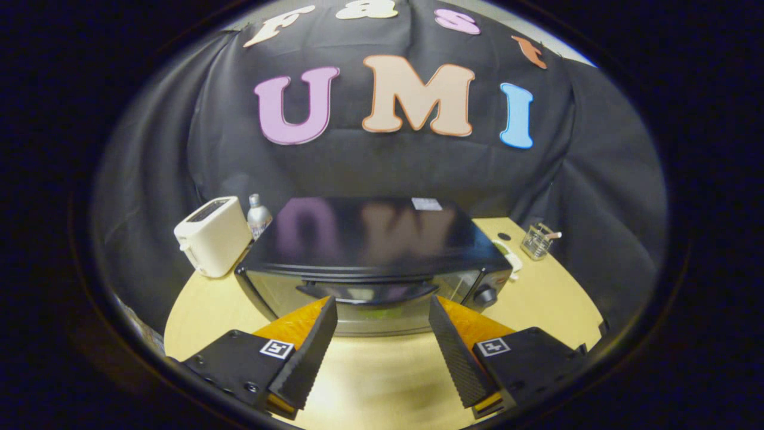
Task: Open the toaster oven, put the food inside, and close the toaster oven door.
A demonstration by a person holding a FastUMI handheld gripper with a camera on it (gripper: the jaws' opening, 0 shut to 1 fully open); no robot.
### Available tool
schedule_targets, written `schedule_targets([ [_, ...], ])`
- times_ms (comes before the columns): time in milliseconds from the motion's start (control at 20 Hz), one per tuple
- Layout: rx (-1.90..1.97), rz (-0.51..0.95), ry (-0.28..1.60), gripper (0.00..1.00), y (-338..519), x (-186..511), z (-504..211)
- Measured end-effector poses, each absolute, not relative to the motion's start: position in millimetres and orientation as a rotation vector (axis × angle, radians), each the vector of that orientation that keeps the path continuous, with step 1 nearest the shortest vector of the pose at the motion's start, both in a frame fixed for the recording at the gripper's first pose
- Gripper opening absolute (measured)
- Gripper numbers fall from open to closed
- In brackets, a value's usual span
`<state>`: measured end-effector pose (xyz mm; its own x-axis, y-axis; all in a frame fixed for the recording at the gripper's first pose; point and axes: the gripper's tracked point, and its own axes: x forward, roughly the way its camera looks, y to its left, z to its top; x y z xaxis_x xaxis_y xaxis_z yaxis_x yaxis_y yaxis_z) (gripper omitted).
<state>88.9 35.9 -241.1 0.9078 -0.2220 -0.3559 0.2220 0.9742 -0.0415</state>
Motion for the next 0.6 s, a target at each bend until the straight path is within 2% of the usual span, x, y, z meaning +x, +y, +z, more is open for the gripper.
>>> schedule_targets([
  [300,0.003,-0.181,0.185,0.95,10,81,-167],
  [600,-0.001,-0.204,0.159,0.95,-33,62,-153],
])
